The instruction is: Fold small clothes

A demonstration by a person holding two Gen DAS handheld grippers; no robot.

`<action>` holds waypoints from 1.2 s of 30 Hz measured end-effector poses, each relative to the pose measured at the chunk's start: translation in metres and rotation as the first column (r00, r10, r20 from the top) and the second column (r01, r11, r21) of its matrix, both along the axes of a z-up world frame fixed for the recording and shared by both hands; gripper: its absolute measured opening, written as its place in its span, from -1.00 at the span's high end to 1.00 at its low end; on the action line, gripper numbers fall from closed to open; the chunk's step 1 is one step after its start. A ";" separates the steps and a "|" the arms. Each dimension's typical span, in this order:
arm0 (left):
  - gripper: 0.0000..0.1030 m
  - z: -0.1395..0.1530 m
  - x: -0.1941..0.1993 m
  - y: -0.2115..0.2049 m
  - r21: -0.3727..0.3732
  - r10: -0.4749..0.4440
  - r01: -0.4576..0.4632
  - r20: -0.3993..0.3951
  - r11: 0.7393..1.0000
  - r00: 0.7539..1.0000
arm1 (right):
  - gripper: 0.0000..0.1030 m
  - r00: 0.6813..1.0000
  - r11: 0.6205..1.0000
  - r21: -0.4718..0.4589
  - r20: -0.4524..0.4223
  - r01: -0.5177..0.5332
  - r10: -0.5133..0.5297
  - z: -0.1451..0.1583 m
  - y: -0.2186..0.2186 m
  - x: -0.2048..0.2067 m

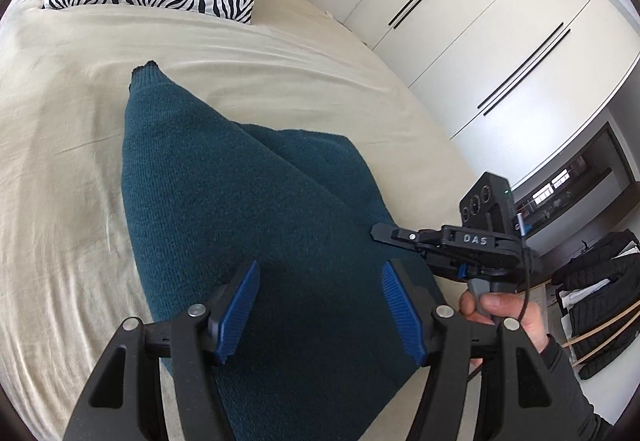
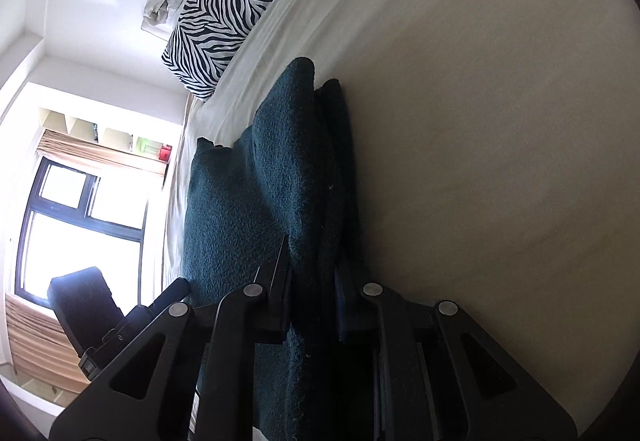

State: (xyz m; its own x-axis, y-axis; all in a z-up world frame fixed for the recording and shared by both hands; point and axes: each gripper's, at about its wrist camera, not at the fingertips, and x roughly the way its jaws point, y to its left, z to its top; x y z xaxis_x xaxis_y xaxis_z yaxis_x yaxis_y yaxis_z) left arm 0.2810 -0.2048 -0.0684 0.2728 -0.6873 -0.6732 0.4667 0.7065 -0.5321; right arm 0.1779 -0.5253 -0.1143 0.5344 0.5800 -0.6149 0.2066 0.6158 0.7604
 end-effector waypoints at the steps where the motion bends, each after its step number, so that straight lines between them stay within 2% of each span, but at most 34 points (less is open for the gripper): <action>1: -0.27 -0.007 0.003 -0.003 0.021 -0.006 0.006 -0.007 1.000 1.000 | 0.66 1.000 1.000 -0.024 -0.015 0.016 -0.017 0.005 0.003 0.000; 4: -0.27 -0.013 0.002 0.000 0.018 -0.003 0.003 -0.003 1.000 1.000 | 0.60 0.998 0.982 -0.175 0.015 0.067 -0.065 0.039 0.002 0.003; 5: -0.27 -0.011 0.002 0.003 0.009 0.004 -0.004 -0.007 1.000 1.000 | 0.59 0.997 0.980 -0.187 0.049 0.072 -0.064 0.051 0.002 0.005; 7: -0.27 -0.001 0.003 0.010 -0.016 0.021 -0.021 -0.006 1.000 1.000 | 0.48 0.994 0.992 -0.118 0.103 0.036 -0.024 0.068 0.005 0.020; 9: -0.27 0.011 0.013 0.011 -0.019 0.034 -0.034 0.028 0.999 0.999 | 0.19 0.992 0.998 -0.058 0.122 -0.012 0.019 0.074 0.014 0.034; 11: -0.27 0.016 0.030 0.008 -0.002 0.041 -0.041 0.037 0.999 0.998 | 0.02 0.991 0.998 -0.013 0.124 -0.055 0.056 0.072 0.026 0.057; 14: -0.26 0.007 0.062 -0.006 0.049 0.034 -0.034 0.007 0.998 0.999 | 0.02 0.996 0.997 0.048 0.063 -0.064 0.061 0.048 0.036 0.084; 16: -0.25 -0.013 0.080 -0.017 0.096 0.015 -0.010 -0.045 0.995 0.999 | 0.09 0.999 0.998 0.043 0.015 -0.045 0.044 0.024 0.035 0.095; 18: -0.15 -0.027 0.089 -0.014 0.100 0.038 -0.032 -0.064 0.995 0.997 | 0.42 0.999 0.999 0.034 0.039 -0.024 0.023 0.016 0.025 0.094; 19: -0.07 -0.030 0.090 -0.012 0.102 0.049 -0.043 -0.055 0.994 0.997 | 0.46 0.999 0.998 0.055 0.045 -0.023 0.020 0.010 0.020 0.092; 22: -0.06 -0.034 0.090 -0.012 0.111 0.046 -0.042 -0.036 0.993 0.998 | 0.48 0.997 0.996 0.079 0.071 -0.035 0.029 0.004 0.011 0.091; 25: -0.06 -0.025 0.084 -0.011 0.127 0.043 -0.040 -0.017 0.991 0.999 | 0.46 0.998 0.999 0.033 0.063 -0.010 0.008 0.018 0.007 0.078; 26: -0.07 -0.019 0.078 -0.007 0.122 0.048 -0.046 -0.011 0.991 0.999 | 0.40 0.997 1.000 0.015 0.073 -0.010 0.008 0.026 0.009 0.075; 29: -0.07 0.001 0.049 0.007 0.078 0.051 -0.051 0.008 0.996 0.999 | 0.36 0.985 0.996 0.008 0.147 -0.089 0.087 0.057 0.021 0.039; 31: -0.08 0.011 0.022 0.013 0.072 0.048 -0.051 0.045 0.996 0.998 | 0.36 0.977 0.990 -0.020 0.161 -0.141 0.142 0.069 0.031 0.012; 33: -0.08 0.007 -0.004 0.010 0.087 0.020 -0.025 0.056 0.996 0.998 | 0.36 0.971 0.983 -0.030 0.152 -0.181 0.183 0.068 0.039 -0.013; 36: -0.11 -0.013 -0.028 0.003 0.142 0.007 -0.017 0.072 0.990 0.997 | 0.34 0.975 0.980 -0.034 0.096 -0.198 0.201 0.045 0.041 -0.044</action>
